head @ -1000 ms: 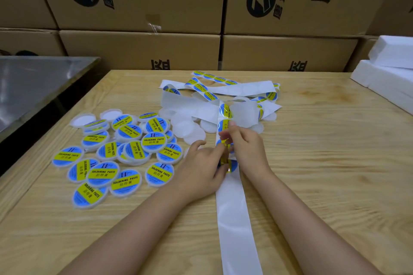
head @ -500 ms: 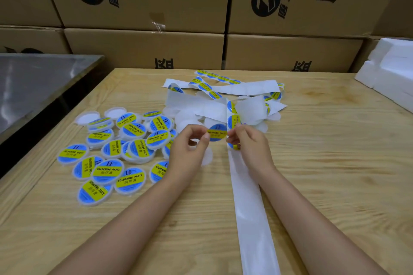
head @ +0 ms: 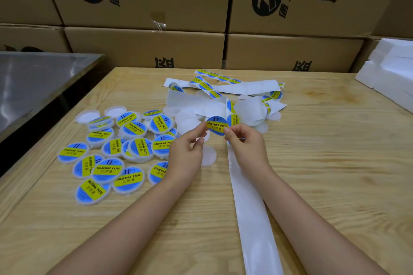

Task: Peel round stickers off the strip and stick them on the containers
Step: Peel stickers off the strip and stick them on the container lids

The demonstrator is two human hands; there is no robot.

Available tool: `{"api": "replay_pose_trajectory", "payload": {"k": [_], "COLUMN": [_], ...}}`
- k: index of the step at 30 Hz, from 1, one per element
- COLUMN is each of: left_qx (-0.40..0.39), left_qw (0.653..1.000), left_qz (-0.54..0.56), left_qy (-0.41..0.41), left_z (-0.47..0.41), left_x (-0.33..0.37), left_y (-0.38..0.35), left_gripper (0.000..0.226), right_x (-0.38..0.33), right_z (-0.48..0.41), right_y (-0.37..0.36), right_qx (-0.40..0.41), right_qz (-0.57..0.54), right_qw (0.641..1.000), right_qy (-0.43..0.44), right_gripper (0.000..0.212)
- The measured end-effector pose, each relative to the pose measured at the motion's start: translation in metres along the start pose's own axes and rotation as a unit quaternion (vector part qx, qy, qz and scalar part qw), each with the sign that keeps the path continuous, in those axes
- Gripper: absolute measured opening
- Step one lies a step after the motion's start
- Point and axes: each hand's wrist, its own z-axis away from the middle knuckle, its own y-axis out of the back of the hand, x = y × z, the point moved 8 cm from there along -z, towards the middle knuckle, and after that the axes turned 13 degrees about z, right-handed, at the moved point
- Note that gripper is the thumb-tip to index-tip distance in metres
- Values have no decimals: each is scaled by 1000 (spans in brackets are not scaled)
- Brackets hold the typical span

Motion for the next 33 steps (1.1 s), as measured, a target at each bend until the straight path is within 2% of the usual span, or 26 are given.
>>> {"api": "replay_pose_trajectory", "payload": {"k": [4, 6, 7, 8, 10, 12, 15, 19, 24, 26, 28, 30, 33], "left_qx": [-19, -43, -69, -99, -143, -146, -130, -133, -117, -103, -79, -43, -49], "left_qw": [999, 997, 990, 974, 917, 878, 879, 888, 937, 945, 938, 913, 886], "left_qz": [-9, -60, -119, -202, -371, -450, -445, -425, -298, -275, -306, -382, -441], "left_qy": [25, 39, 38, 27, -23, -71, -115, -112, -141, -145, -142, -134, -132], "left_z": [-4, -5, -3, -1, 6, 8, 5, 4, 8, 7, 5, 4, 5], "left_x": [-3, -6, -7, -8, -8, -5, 0, -5, 6, 9, 7, 4, 1], "left_y": [1, 3, 2, -1, -9, -13, -13, -14, -16, -14, -10, -5, -7], "left_gripper": [59, 68, 71, 74, 82, 80, 62, 61, 54, 52, 49, 45, 39], "right_x": [-2, 0, 1, 2, 3, 3, 2, 3, 6, 6, 7, 6, 6], "right_z": [3, 3, 3, 2, 1, 1, 0, 1, 3, 4, 6, 8, 8], "right_y": [7, 10, 11, 11, 11, 9, 5, -5, -12, -16, -22, -26, -27], "right_qx": [64, 74, 73, 71, 63, 57, 43, 12, -21, -42, -66, -81, -91], "right_qz": [11, 0, -7, -12, -17, -27, -28, 19, 68, 81, 132, 177, 164], "right_qw": [998, 997, 997, 997, 998, 998, 999, 1000, 997, 996, 989, 981, 982], "right_qy": [6, 3, 0, -3, -6, -6, 4, 11, 5, 3, 7, 19, 18], "right_gripper": [24, 25, 25, 25, 24, 22, 12, 12, 27, 36, 46, 54, 58]}}
